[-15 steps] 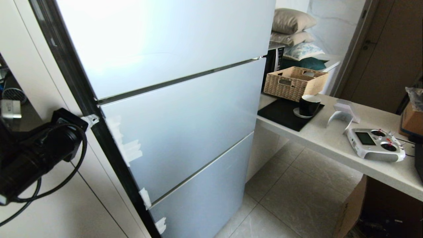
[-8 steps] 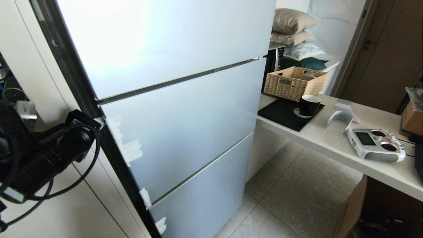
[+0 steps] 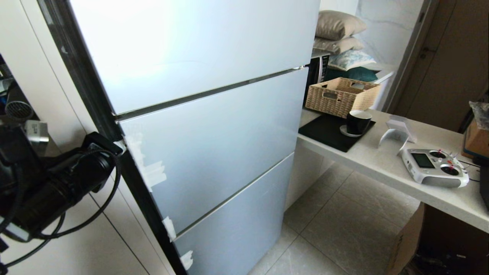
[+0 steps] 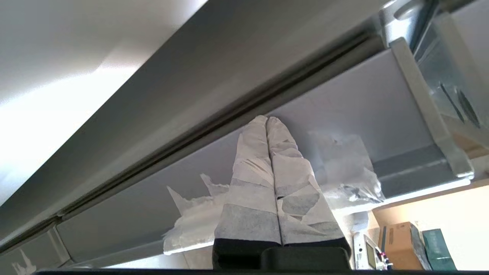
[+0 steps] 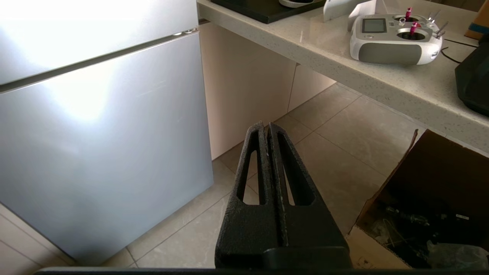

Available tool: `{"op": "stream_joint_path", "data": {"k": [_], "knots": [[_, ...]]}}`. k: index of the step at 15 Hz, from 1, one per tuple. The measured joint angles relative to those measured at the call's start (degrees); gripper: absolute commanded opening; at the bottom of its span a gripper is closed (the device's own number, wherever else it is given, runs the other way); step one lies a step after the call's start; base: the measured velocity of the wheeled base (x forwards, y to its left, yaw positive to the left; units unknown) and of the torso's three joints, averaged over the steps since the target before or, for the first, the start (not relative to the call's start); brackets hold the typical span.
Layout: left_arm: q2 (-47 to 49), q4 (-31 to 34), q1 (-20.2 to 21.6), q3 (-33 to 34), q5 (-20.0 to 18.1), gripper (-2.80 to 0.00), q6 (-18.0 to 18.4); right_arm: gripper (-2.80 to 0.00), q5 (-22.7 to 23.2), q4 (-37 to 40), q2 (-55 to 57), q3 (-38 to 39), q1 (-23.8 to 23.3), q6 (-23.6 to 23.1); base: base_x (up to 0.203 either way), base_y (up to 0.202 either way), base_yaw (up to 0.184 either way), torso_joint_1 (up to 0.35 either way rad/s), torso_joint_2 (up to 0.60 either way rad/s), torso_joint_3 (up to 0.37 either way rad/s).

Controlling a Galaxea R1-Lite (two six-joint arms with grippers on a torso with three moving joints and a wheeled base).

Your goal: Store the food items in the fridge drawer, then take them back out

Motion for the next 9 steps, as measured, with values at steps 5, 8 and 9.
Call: {"op": "stream_joint_path", "data": {"k": [5, 8, 9], "knots": [[-1.48, -0.20, -1.85, 1.29, -0.31, -2.80, 0.01, -2.80, 0.02, -0.02, 0.00, 0.00, 0.01, 0.00, 0.000, 0.000, 0.000, 0.000, 0.00, 0.000], [-2.38, -0.24, -2.52, 2.04, -0.42, -2.80, 0.00, -2.80, 0.04, -0.02, 0.00, 0.00, 0.01, 0.01, 0.000, 0.000, 0.000, 0.000, 0.00, 0.000], [-2.61, -0.15, -2.73, 2.49, -0.65, -2.80, 0.01, -2.80, 0.02, 0.00, 0.00, 0.00, 0.00, 0.01, 0.000, 0.000, 0.000, 0.000, 0.00, 0.000]]}}
